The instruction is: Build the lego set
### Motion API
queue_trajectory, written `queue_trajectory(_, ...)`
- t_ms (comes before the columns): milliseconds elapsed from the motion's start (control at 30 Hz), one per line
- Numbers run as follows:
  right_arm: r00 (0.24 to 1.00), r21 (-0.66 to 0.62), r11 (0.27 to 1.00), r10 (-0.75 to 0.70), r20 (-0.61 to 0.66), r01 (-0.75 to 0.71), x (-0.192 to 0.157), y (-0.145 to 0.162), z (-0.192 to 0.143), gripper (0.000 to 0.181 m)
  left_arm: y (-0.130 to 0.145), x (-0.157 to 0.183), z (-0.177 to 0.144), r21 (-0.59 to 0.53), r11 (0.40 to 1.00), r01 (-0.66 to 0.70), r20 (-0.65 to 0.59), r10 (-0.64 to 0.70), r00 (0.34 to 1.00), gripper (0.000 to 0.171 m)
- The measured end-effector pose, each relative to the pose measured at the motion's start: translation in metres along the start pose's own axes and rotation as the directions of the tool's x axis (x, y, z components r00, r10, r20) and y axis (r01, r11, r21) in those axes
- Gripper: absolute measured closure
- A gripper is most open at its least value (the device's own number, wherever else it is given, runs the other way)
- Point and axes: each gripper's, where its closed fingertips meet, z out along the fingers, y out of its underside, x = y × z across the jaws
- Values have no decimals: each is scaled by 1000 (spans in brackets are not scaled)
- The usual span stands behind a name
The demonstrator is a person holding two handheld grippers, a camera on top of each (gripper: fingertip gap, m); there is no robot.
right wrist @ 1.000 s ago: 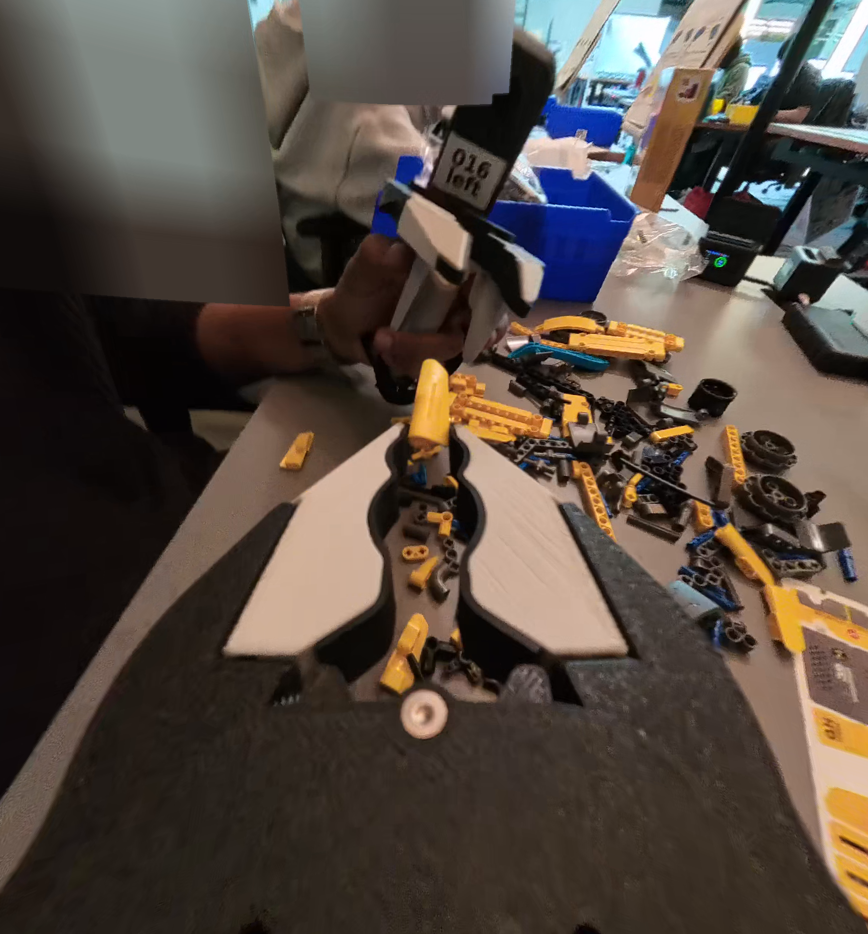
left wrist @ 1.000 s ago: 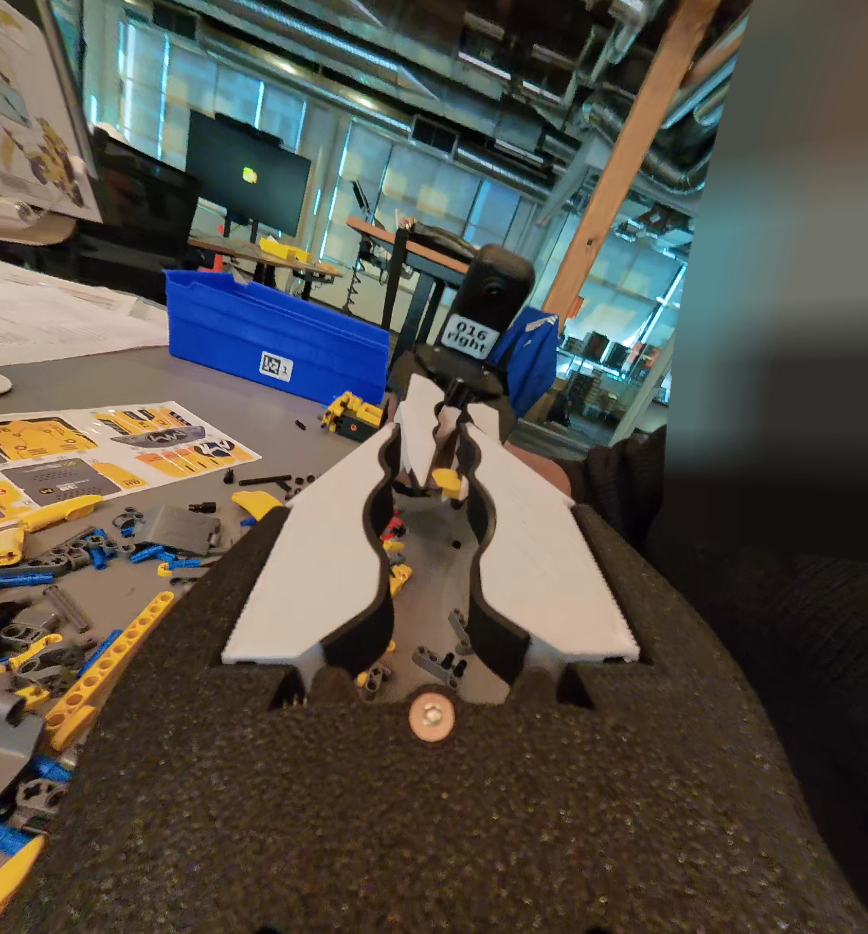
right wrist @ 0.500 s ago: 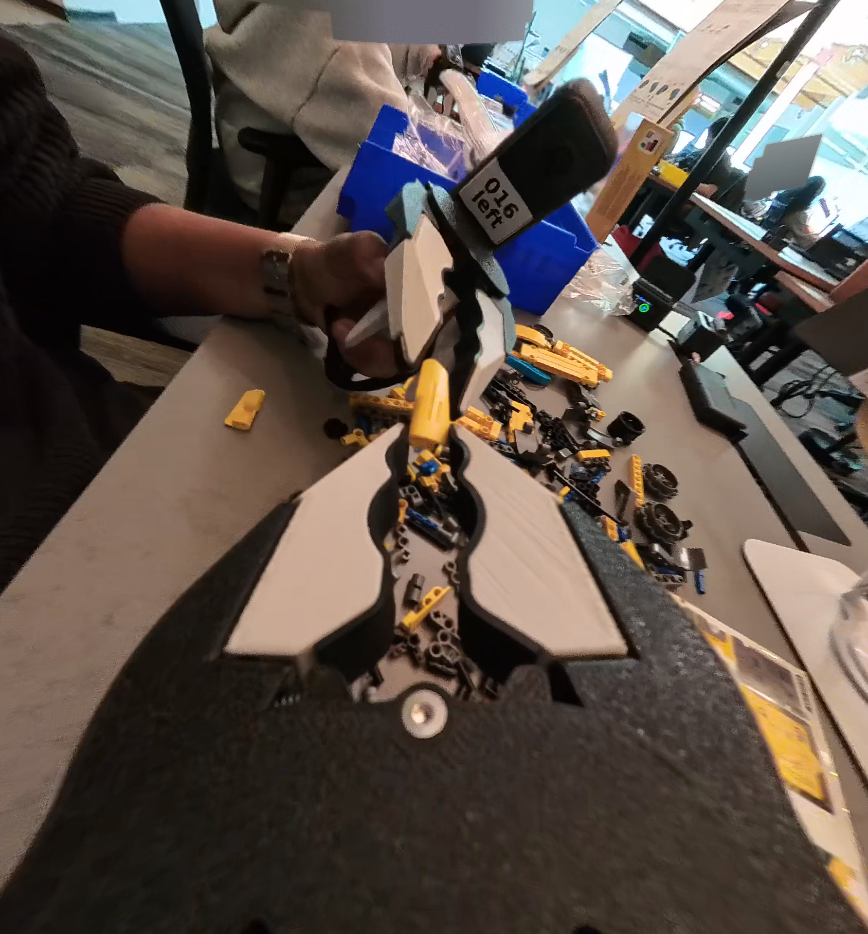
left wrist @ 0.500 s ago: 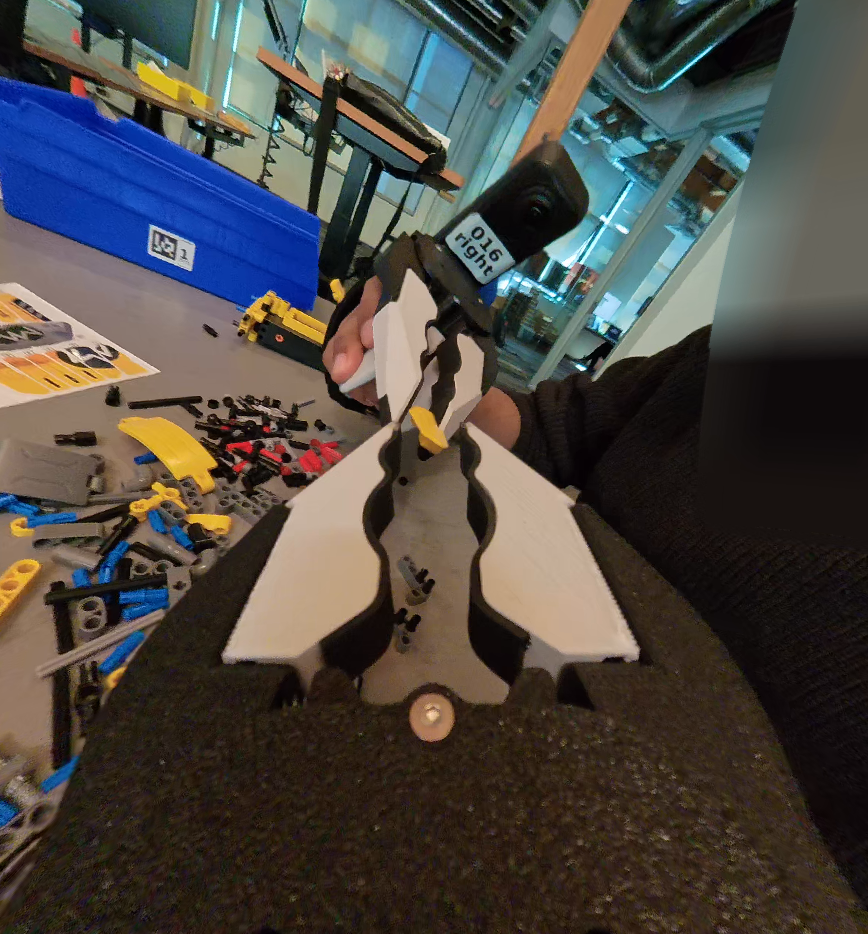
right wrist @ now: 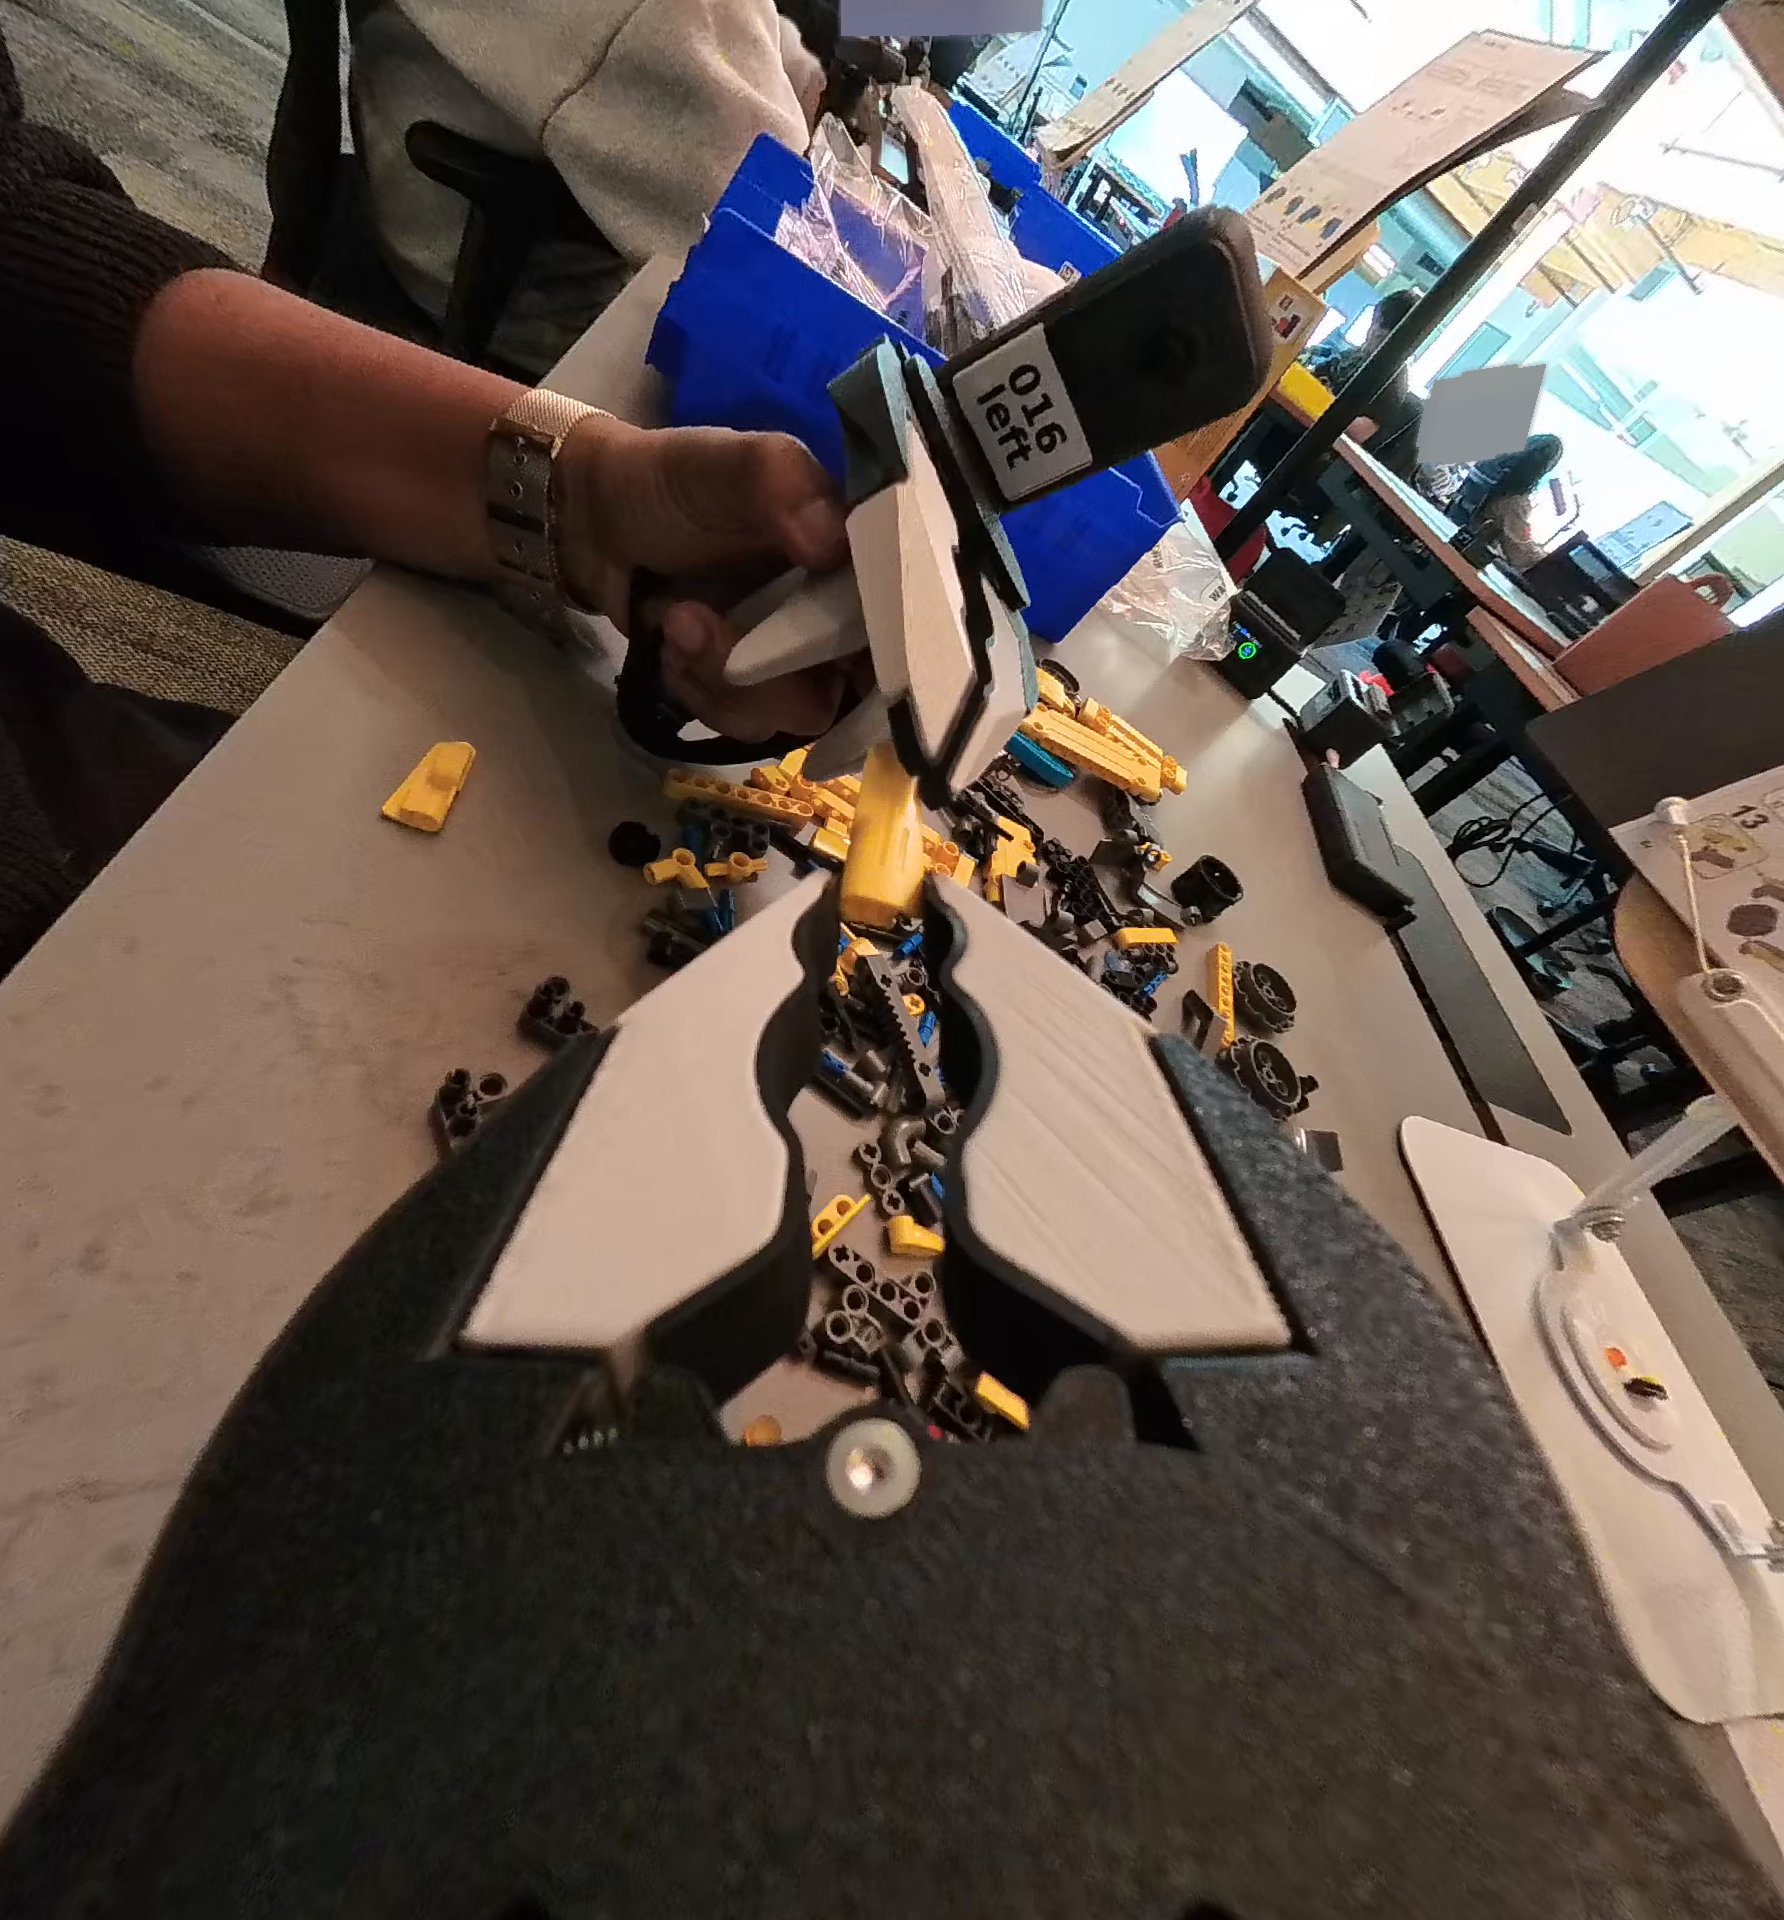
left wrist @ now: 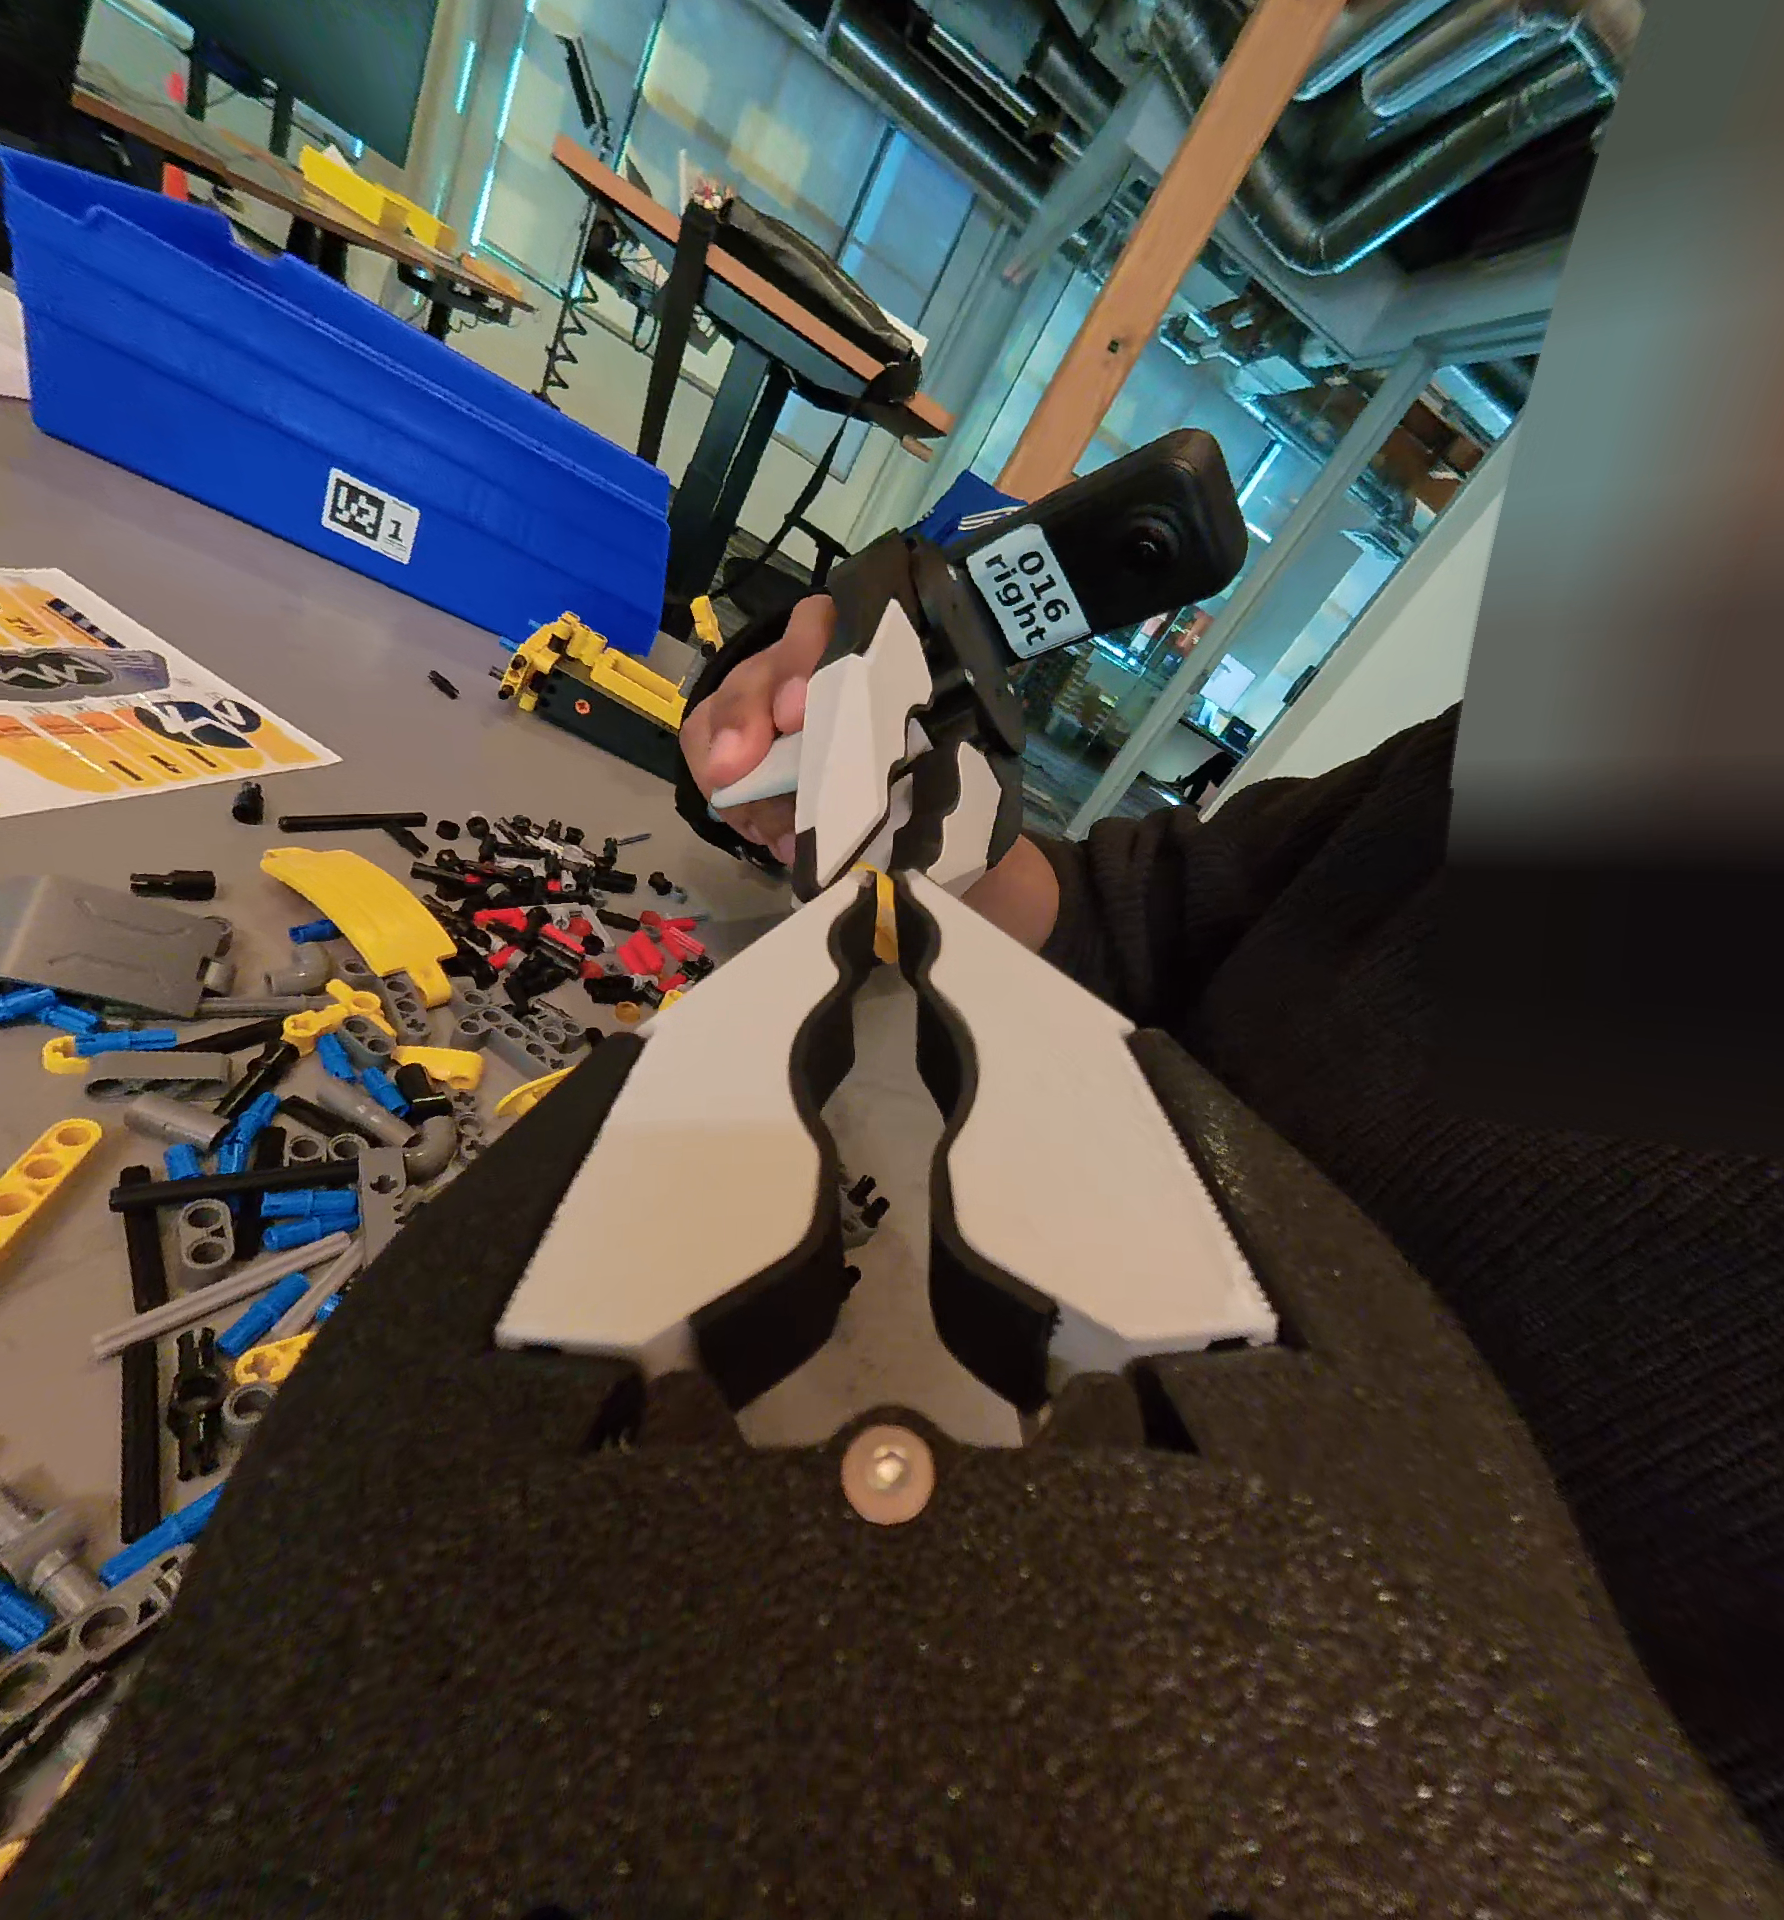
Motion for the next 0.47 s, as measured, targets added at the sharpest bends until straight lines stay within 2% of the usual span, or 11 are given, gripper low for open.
queue_trajectory(467, 997, 77, 994, 79, 27, -80, 1, -11, -4, 166, -1, 1, 0, 4, 1000, -29, 8, 29, 1000, 171)
